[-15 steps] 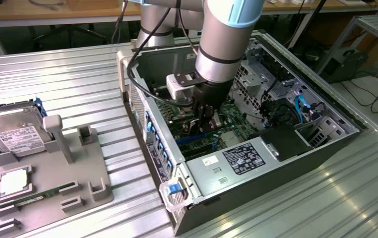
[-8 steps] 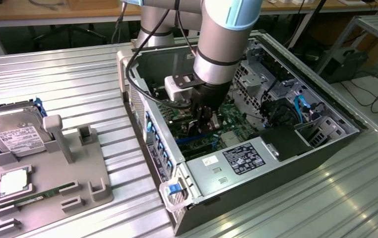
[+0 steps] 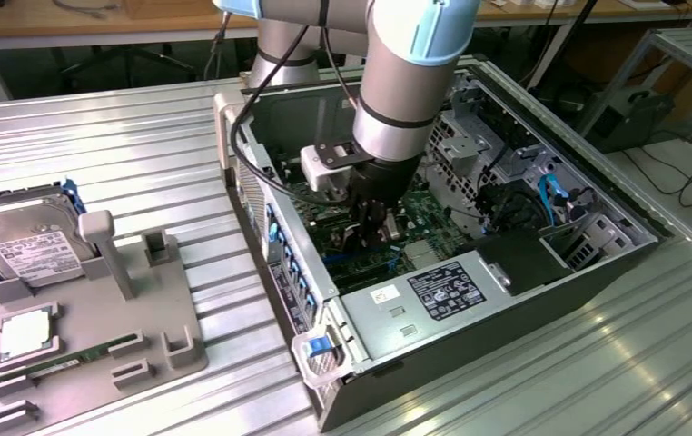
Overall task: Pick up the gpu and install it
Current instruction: 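Insert the gpu into the slot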
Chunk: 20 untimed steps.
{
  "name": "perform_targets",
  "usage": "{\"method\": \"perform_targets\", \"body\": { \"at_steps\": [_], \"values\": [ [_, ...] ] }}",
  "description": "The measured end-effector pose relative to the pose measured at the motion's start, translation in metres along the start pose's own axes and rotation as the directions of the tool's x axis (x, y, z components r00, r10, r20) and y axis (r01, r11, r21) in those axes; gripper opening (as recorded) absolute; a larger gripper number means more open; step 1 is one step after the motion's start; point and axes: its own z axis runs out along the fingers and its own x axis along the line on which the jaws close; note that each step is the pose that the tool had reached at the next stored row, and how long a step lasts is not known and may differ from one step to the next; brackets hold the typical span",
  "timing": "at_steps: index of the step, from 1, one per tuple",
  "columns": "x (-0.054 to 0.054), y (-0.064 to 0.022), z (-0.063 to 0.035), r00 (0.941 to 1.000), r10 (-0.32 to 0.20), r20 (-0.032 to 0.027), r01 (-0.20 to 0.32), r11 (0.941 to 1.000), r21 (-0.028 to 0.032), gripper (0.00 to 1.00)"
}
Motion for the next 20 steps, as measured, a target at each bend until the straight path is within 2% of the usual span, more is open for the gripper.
{"method": "perform_targets", "body": {
  "at_steps": [4, 20],
  "values": [
    [-0.0002, -0.0001, -0.0037, 1.0, 0.0, 0.0003, 0.0, 1.0, 0.0015, 0.28],
    [-0.0031, 0.001, -0.0017, 1.0, 0.0, 0.003, 0.0, 1.0, 0.0015, 0.28]
  ]
}}
